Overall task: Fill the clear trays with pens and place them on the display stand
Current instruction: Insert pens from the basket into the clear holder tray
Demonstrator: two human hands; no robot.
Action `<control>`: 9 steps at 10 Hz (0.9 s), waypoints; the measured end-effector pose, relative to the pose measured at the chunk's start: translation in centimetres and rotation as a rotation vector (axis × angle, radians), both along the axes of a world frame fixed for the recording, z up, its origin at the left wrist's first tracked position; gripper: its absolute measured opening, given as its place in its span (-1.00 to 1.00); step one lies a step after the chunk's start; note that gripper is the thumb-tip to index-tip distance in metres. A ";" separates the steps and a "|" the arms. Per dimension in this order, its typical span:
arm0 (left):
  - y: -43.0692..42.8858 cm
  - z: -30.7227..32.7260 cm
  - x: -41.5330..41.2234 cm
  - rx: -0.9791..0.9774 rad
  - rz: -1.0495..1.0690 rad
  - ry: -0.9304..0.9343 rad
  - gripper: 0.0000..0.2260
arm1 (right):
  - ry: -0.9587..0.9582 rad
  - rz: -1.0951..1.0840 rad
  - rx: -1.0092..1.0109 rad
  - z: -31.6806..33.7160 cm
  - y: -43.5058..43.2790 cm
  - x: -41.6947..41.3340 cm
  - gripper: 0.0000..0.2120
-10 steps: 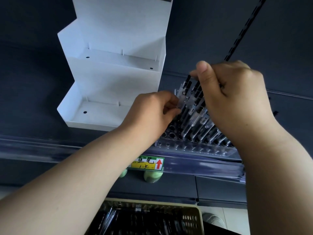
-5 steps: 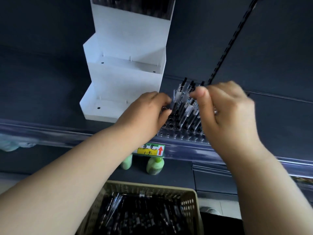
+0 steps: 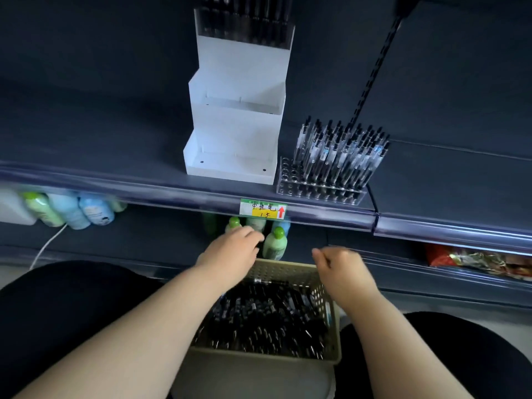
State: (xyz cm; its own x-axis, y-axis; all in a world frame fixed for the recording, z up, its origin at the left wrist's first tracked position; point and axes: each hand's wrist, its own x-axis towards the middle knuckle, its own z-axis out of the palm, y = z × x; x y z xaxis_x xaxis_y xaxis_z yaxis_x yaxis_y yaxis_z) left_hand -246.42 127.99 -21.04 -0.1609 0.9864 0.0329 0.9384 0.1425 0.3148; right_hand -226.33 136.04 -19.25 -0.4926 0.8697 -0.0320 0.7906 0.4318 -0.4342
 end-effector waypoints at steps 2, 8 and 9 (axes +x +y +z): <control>-4.1 -5.9 1.5 -0.288 0.206 -0.109 -0.71 | -0.305 -0.090 -0.302 -4.7 -3.7 -0.3 -0.73; -4.8 -10.8 0.6 -0.557 0.467 -0.097 -0.49 | -0.550 -0.152 -0.366 -11.4 -3.2 -2.1 -0.70; -4.1 -11.4 0.4 -0.586 0.481 -0.105 -0.58 | -0.580 -0.170 -0.348 -11.9 -2.7 -2.8 -0.74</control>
